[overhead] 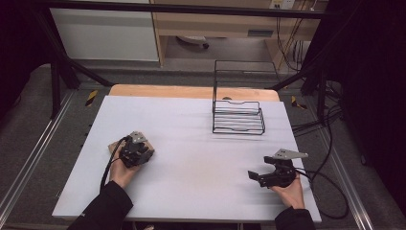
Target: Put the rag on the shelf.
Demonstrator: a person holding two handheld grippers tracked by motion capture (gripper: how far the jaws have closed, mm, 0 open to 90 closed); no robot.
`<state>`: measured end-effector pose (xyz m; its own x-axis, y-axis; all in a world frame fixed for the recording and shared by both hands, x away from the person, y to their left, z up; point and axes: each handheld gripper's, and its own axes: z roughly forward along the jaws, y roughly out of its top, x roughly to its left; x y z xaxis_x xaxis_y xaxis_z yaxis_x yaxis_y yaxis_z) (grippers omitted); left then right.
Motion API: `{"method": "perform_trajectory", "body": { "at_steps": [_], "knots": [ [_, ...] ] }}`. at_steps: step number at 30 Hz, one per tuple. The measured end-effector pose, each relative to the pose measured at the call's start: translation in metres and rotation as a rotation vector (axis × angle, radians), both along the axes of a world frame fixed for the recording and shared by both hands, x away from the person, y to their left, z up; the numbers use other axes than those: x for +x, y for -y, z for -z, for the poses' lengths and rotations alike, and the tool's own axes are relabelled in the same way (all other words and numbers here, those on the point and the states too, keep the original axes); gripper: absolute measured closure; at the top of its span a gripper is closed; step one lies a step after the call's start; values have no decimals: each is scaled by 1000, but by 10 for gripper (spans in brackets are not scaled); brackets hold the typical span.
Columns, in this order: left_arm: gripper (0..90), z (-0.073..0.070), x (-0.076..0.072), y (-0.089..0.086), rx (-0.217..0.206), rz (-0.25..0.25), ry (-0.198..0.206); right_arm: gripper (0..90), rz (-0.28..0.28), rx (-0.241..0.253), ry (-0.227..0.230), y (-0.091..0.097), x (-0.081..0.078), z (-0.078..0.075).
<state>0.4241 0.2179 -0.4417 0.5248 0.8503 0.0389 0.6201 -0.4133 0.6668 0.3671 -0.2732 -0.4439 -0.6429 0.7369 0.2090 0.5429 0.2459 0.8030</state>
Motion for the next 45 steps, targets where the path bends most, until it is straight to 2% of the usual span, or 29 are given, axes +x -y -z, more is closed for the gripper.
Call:
{"method": "perform_trajectory", "body": {
  "at_steps": [4, 9, 16, 20, 26, 35, 45],
  "knots": [
    [783, 0, 1, -3, -15, 2, 1, 7, -2, 0, -2, 0, 0, 0],
    [811, -2, 0, -5, -35, 2, 5, 8, -4, 2, 0, 0, 0, 0],
    [819, -13, -5, -8, -85, 1, 23, 9, -6, 2, -1, 0, 0, 0],
    [820, -20, -10, -9, -132, 10, 24, 9, -7, 0, -4, 0, 0, 0],
    [819, -25, -18, 2, -185, 41, 13, 9, -10, 0, 0, -1, 0, -1],
    [819, -24, -26, 26, -173, 86, 7, 9, -10, 0, -1, -1, 0, -1],
    [818, -25, -32, 46, -193, 115, 2, 9, -9, -2, 2, -1, 0, -1]
  ]
}}
